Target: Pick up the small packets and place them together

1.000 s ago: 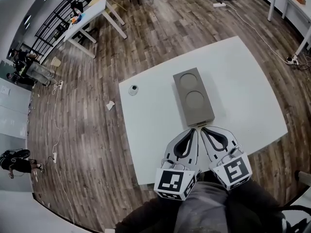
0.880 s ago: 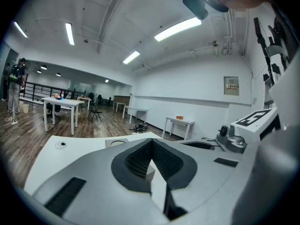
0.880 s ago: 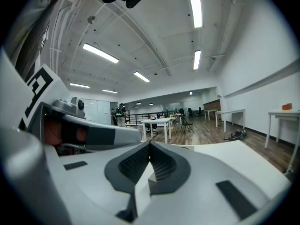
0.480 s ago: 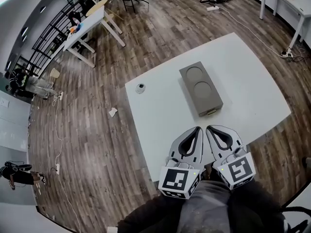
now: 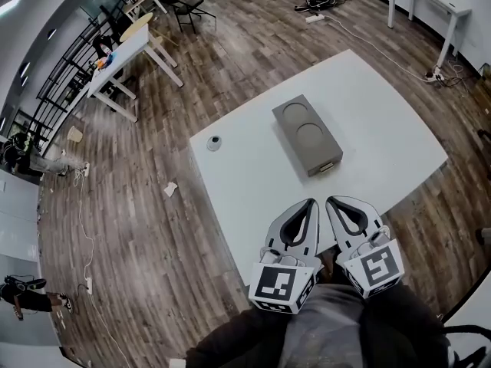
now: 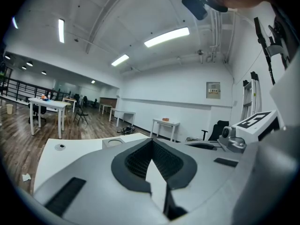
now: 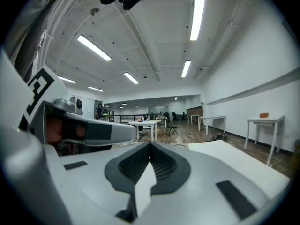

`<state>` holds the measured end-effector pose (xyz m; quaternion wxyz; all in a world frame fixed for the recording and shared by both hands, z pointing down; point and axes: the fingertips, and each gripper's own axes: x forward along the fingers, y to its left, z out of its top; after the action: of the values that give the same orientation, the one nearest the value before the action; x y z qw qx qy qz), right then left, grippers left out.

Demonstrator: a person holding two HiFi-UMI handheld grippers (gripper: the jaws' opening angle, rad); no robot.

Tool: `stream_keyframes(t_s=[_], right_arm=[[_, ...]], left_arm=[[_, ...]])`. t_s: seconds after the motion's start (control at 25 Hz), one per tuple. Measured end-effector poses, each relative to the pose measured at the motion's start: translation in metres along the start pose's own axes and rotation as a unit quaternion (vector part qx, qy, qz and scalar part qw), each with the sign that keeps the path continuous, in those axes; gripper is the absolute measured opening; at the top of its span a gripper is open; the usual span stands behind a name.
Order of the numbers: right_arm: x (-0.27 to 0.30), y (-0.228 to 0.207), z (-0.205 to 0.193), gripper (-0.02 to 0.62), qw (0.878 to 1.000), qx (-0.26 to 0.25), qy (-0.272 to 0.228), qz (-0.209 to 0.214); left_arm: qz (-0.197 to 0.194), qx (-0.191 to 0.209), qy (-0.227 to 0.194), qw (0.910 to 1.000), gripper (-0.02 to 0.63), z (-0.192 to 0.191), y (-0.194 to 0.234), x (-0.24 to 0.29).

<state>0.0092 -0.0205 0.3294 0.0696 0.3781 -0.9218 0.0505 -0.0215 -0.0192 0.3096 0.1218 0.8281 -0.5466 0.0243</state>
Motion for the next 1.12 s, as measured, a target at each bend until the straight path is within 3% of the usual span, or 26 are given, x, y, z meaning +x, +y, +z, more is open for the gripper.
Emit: stream_keyframes(t_s=[0.52,1.12], right_arm=[[0.025,-0.029,-0.091,0.005,1.0,0.015,0.017,-0.018],[0.056,-0.057,-0.111,0.006,0.998,0.014,0.057,-0.035]], left_arm=[[-0.018,-0.008,0.014,0.9997,0.003,-0.082,0.014,0.037],[-0.014,-0.025,0.037,0.9989,0.003,-0.083,0.035,0.066]])
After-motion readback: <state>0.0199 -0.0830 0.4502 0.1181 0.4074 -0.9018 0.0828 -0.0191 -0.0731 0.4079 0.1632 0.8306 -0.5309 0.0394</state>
